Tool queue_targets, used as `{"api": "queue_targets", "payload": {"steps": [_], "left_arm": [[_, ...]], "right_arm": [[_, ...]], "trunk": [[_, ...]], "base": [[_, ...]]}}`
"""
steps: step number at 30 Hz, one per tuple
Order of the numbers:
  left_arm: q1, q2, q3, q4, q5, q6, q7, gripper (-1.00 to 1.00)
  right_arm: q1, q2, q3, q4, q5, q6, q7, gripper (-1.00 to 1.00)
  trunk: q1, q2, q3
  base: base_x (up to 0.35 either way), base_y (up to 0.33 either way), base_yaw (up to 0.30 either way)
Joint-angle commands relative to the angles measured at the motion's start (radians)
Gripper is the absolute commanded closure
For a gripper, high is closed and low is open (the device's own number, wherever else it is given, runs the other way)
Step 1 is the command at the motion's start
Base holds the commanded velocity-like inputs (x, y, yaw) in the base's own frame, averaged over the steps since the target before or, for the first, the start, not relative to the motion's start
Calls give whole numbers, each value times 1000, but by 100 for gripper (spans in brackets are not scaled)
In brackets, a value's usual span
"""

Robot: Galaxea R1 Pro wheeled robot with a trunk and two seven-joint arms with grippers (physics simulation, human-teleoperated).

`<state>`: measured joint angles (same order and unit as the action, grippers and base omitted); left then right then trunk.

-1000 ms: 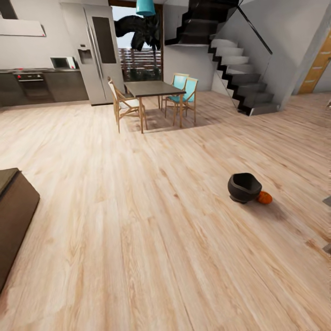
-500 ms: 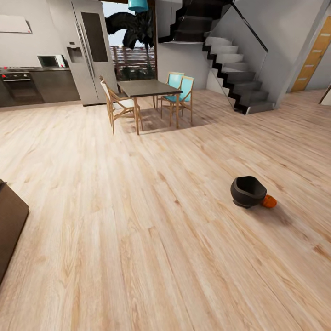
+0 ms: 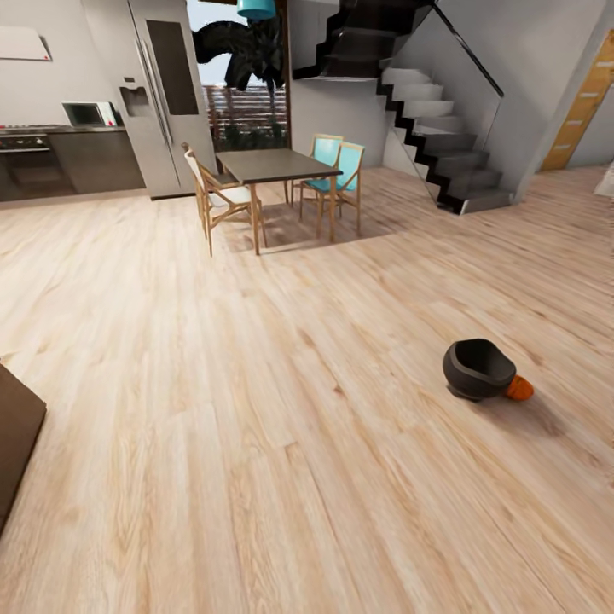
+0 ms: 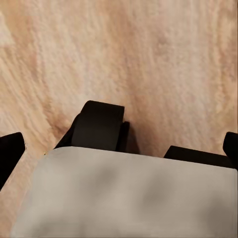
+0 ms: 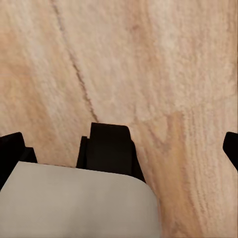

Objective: Place each of the two pumpkins and all three candles from the living room inside a cabinet in the living room (use any cabinet), then make sure every cabinet is closed, and position the cauldron so it is next to a table in the living room.

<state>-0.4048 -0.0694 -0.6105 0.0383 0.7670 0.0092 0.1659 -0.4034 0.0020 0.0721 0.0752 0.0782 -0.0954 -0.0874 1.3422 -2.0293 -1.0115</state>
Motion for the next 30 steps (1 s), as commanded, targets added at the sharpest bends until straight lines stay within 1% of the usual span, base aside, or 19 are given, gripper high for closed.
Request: {"api": "queue_targets", "payload": {"steps": [1,7,30], "left_arm": [[0,0,0,0,0,0,0,-100],[0,0,0,0,0,0,0,-100],[0,0,0,0,0,0,0,-100]], "right_arm": [[0,0,0,0,0,0,0,-100],[0,-1,0,0,0,-1,1,-100],[0,-3,0,2,0,-1,2,-100]], "trunk": [[0,0,0],[0,0,3],[0,0,18]], "base": [[272,163,-212],[272,177,-261],[272,220,-279]]}}
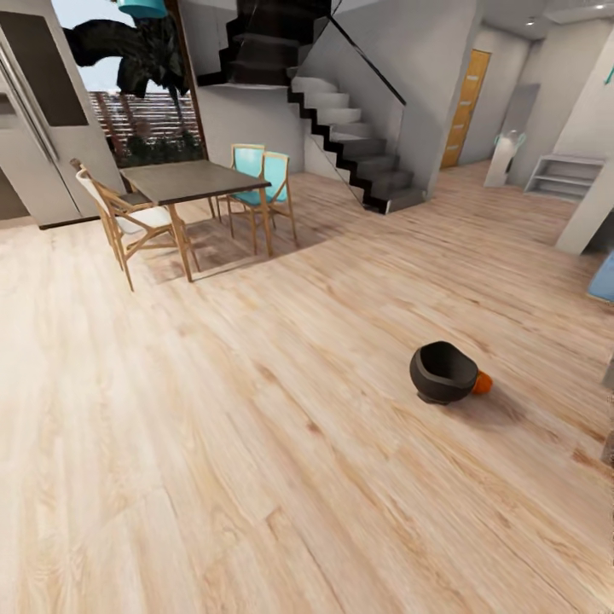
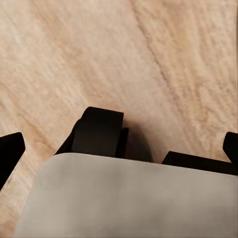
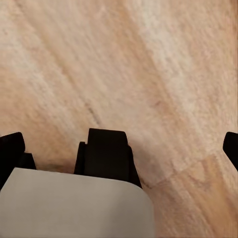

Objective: Place each of the two pumpkins and all three candles from the living room inside a cabinet in the living room (use any cabinet), then make sure every cabinet is closed, and position the cauldron so it is next to a table in the living room.

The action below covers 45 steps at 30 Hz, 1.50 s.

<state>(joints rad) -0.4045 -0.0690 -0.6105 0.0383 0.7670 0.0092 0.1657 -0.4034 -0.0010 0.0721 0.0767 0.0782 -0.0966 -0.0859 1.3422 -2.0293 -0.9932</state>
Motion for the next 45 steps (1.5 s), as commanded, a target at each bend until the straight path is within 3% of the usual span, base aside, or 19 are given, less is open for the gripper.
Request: {"api": "queue_targets", "payload": {"steps": [1,45], "left_arm": [[0,0,0,0,0,0,0,-100],[0,0,0,0,0,0,0,-100]], "right_arm": [[0,0,0,0,0,0,0,-100],[0,1,0,-3,-2,2,-3,-100]], "trunk": [[0,0,1],[0,0,34]], "base": [[271,221,-279],[270,222,-274]]}}
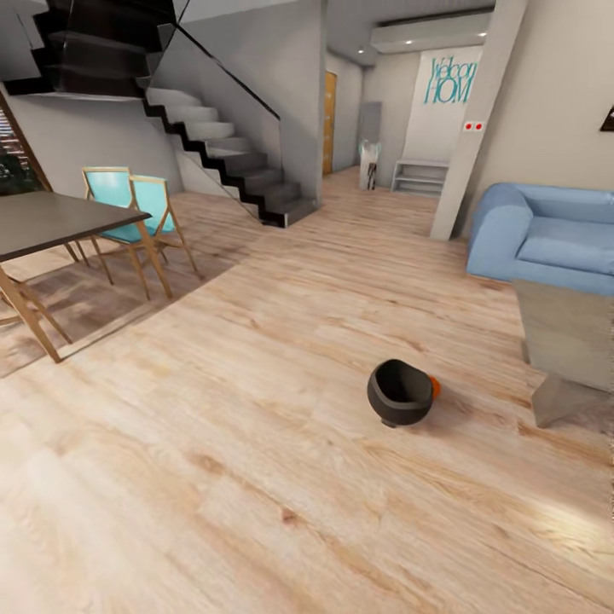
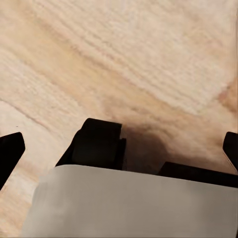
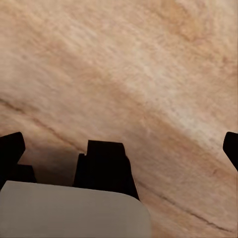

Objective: Place each of the two pumpkins and all three candles from the living room inside a cabinet in the living room (use any cabinet), then make sure every cabinet is closed, and position the cauldron so it is next to a table in the living room.

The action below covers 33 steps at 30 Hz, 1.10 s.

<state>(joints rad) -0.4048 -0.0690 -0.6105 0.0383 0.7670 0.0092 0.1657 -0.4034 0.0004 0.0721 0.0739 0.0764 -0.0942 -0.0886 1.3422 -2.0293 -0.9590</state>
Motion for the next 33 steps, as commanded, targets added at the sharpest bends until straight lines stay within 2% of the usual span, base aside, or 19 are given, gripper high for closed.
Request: {"api": "queue_targets", "payload": {"steps": [1,33], "left_arm": [[0,0,0,0,0,0,0,-100],[0,0,0,0,0,0,0,-100]], "right_arm": [[0,0,0,0,0,2,0,-100],[0,-2,0,0,0,-2,1,-100]], "trunk": [[0,0,1],[0,0,29]], "base": [[270,222,-249],[269,222,-245]]}}
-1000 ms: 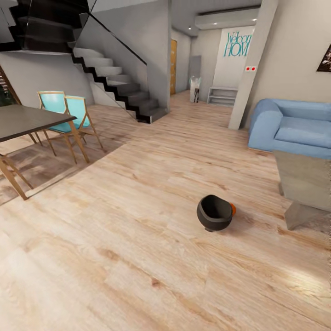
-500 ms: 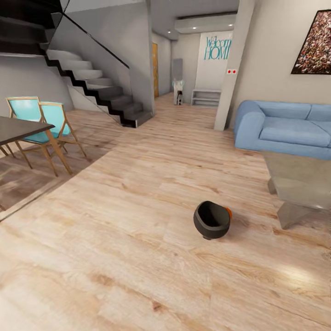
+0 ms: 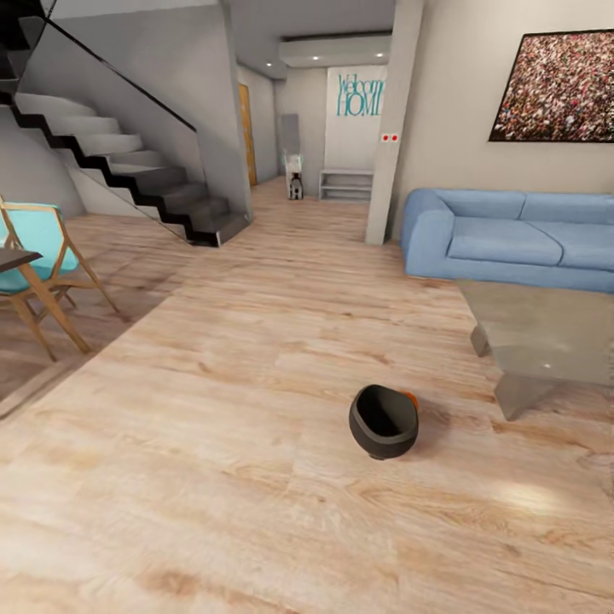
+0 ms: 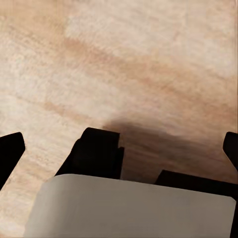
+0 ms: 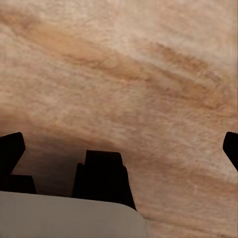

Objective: Place each of the two pumpkins and all three candles from the living room inside a cabinet in the living room (use any cabinet), then make sure every cabinet is closed, and position the cauldron so it is next to a table in the living room.

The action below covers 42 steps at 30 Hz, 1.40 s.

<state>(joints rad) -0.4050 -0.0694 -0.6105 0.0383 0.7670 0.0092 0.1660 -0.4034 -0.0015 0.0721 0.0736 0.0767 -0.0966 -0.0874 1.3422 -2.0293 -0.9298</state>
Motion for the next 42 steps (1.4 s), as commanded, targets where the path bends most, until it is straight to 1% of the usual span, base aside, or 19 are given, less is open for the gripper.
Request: {"api": "queue_targets", "payload": {"steps": [1,24,35,42], "left_arm": [[0,0,0,0,0,0,0,-100],[0,0,0,0,0,0,0,-100],[0,-1,0,0,0,0,0,-100],[0,-2,0,0,0,-1,0,-100]], "right_arm": [[0,0,0,0,0,0,0,-100],[0,1,0,2,0,0,0,-100],[0,1,0,3,-4,0,0,-100],[0,0,-1,3,-9,0,0,-100]], "trunk": [[0,0,1],[0,0,18],[0,0,6],[0,0,-4]], "base": [[269,222,-266],[269,222,-268],[264,211,-203],[51,25,-148]]}}
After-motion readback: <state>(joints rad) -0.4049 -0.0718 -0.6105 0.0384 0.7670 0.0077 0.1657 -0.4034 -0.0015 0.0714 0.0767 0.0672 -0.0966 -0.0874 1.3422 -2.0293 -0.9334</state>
